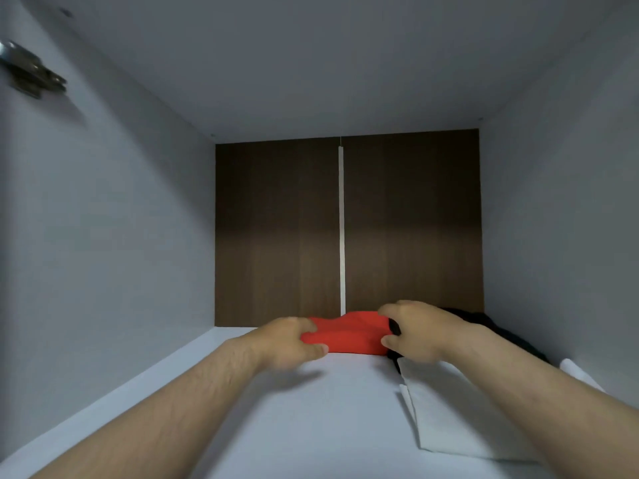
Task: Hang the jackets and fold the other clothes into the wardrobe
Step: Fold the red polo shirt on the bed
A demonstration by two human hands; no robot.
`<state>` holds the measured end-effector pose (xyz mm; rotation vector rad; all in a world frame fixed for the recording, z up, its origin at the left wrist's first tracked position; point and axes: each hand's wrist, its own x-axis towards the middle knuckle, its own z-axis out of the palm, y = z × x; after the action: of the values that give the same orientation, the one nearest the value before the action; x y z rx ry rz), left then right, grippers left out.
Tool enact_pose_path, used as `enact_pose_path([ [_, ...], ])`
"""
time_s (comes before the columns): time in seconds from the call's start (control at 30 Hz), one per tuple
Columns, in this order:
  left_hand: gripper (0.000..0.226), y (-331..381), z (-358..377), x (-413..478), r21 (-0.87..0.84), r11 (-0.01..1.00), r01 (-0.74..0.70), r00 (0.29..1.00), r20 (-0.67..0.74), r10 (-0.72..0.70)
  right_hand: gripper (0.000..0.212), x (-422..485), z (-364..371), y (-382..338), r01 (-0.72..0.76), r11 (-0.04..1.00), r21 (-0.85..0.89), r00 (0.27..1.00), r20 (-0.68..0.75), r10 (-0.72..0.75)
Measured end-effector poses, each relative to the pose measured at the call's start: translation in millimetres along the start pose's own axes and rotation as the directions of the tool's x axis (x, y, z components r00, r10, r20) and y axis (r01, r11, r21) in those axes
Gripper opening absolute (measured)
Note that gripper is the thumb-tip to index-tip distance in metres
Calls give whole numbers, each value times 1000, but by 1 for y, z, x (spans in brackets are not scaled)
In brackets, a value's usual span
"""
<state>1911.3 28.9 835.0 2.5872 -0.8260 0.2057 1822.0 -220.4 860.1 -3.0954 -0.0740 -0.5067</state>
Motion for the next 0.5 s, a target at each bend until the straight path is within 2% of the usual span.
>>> enact_pose_path([
  [0.07, 55, 9, 0, -18, -30, 1000, 7, 1000, -30, -8, 44, -16, 0, -2, 18, 1000, 17, 1000, -12, -18],
  [0.13, 69, 16, 3, -36, -47, 998, 39, 998, -54, -41, 47, -33, -2, -4, 46, 999, 26, 999, -25, -45],
  [0.23, 83, 26, 8, -63, -68, 996, 51, 998, -25, -52, 28, -58, -9, -9, 89, 995, 37, 994, -60, -86],
  [0.27, 82, 29, 8, -71, -69, 997, 41, 999, -19, -42, 18, -67, -13, -11, 93, 995, 33, 993, -78, -90],
  [0.33, 76, 37, 6, -88, -85, 996, 8, 999, -39, -12, 13, -90, -23, -19, 71, 997, 23, 993, -97, -68],
  [0.5, 52, 65, 5, -131, -125, 981, -148, 987, -76, 139, 47, -153, -39, -45, -18, 997, -79, 996, -92, 10],
])
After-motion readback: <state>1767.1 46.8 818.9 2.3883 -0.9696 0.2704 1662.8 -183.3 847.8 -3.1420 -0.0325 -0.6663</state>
